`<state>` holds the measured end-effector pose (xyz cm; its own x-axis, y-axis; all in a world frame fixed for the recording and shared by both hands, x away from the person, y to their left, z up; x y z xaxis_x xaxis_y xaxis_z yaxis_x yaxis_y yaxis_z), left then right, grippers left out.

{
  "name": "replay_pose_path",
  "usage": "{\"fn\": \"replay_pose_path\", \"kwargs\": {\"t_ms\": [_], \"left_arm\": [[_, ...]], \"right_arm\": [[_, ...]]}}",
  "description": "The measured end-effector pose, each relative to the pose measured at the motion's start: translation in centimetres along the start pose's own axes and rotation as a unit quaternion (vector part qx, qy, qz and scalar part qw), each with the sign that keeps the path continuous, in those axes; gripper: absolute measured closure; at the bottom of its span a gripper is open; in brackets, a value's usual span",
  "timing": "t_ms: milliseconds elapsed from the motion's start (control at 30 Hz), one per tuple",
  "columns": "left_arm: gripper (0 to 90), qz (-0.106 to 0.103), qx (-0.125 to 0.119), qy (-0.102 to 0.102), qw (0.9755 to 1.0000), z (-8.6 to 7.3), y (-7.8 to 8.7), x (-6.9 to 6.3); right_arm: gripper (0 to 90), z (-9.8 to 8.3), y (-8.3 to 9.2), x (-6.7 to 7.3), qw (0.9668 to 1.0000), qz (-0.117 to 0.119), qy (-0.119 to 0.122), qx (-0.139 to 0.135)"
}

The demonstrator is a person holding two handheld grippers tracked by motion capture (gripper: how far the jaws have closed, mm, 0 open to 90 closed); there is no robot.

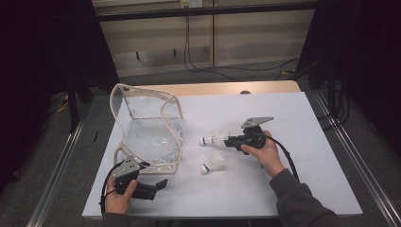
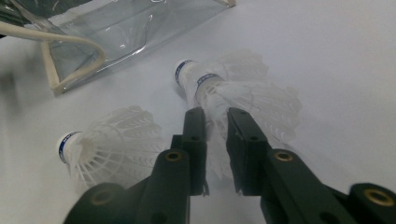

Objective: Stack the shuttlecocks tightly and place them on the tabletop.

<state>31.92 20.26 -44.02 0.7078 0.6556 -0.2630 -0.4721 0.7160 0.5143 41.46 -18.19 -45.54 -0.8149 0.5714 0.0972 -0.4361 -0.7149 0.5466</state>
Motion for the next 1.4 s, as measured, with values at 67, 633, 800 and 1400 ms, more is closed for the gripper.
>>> {"fn": "replay_pose_path", "kwargs": {"t_ms": [67,633,800,1400], "left_arm": [[2.8,0.001,0.0,0.0,1.0,0.0,-0.01,0.0],[2.8,0.001,0.0,0.0,1.0,0.02,-0.02,-0.02],[2.9,0.002,0.001,0.0,1.0,0.02,-0.01,-0.03],[2.9,0.002,0.001,-0.001,1.0,0.01,0.0,-0.03]], "right_arm": [[86.9,0.04,0.1,0.07,1.0,0.005,0.004,-0.003],[90.0,0.34,-0.24,0.39,0.9995,0.023,0.01,-0.018],[90.0,0.25,-0.55,0.47,0.9995,0.023,0.011,-0.017],[87.2,-0.03,-0.74,0.36,0.9998,0.014,0.006,-0.008]]}}
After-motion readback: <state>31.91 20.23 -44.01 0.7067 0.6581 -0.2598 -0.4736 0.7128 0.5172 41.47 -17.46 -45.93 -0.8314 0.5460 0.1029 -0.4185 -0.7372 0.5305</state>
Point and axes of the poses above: each handheld gripper's, and its own axes: y roughly backward along the jaws, z roughly out of its top, x roughly to its left, the point moved 2 cm from there along -y, roughly forward along the jaws, and after that the axes turned 9 degrees about y, right-handed, at the moved point
